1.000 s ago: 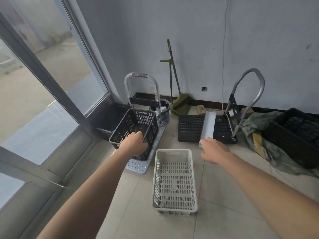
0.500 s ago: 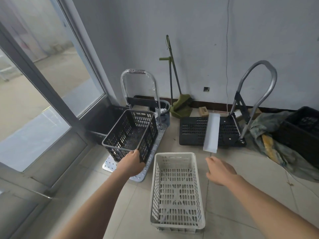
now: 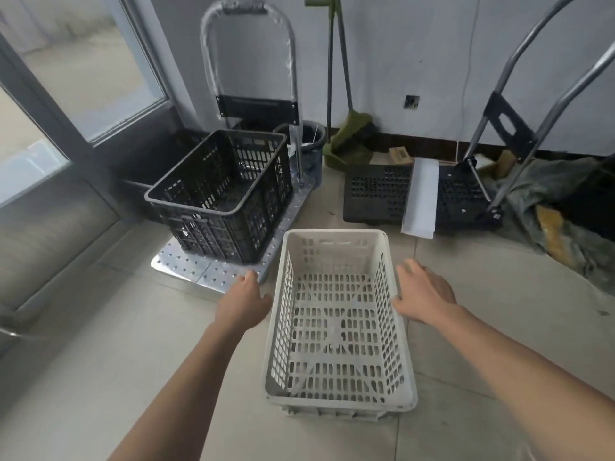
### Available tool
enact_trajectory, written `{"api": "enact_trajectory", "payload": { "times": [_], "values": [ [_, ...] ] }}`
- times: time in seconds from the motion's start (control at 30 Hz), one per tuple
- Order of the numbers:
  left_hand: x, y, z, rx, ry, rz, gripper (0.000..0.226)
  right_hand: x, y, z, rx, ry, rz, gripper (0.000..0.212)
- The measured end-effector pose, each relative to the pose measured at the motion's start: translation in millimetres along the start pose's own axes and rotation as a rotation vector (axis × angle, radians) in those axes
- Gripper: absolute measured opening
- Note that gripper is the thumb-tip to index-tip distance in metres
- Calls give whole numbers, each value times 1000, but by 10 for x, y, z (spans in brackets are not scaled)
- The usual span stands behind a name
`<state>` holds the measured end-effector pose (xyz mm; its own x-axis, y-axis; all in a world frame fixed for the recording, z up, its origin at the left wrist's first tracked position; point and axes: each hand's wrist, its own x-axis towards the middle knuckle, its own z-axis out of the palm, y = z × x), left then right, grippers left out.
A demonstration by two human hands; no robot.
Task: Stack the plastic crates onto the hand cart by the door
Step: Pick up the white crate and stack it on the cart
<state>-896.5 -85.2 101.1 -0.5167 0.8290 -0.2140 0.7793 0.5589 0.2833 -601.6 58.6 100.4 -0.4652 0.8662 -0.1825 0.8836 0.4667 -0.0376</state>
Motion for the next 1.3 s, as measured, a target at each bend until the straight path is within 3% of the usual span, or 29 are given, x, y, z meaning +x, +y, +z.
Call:
{"api": "enact_trajectory", "payload": {
  "times": [0.4, 0.63, 0.93, 1.13, 1.2, 1.3],
  "values": [
    [79, -201, 1303, 10, -1, -84, 55, 298, 203, 1186, -5, 53, -7, 60],
    [52, -232, 1518, 14, -38, -97, 42, 358, 222, 1399, 21, 27, 10, 45],
    [42, -393, 1621, 171, -28, -50, 35, 416, 24, 1594, 219, -138, 161, 63],
    [-30, -415, 1521, 245, -280, -75, 32, 486, -7, 1669, 287, -109, 109, 59],
    [-39, -449, 1543, 226, -256, -105, 33, 490, -50, 1700, 283, -104, 87, 61],
    [-29, -482, 1622, 76, -51, -125, 41, 469, -117, 1746, 230, -83, 73, 58]
  ]
}}
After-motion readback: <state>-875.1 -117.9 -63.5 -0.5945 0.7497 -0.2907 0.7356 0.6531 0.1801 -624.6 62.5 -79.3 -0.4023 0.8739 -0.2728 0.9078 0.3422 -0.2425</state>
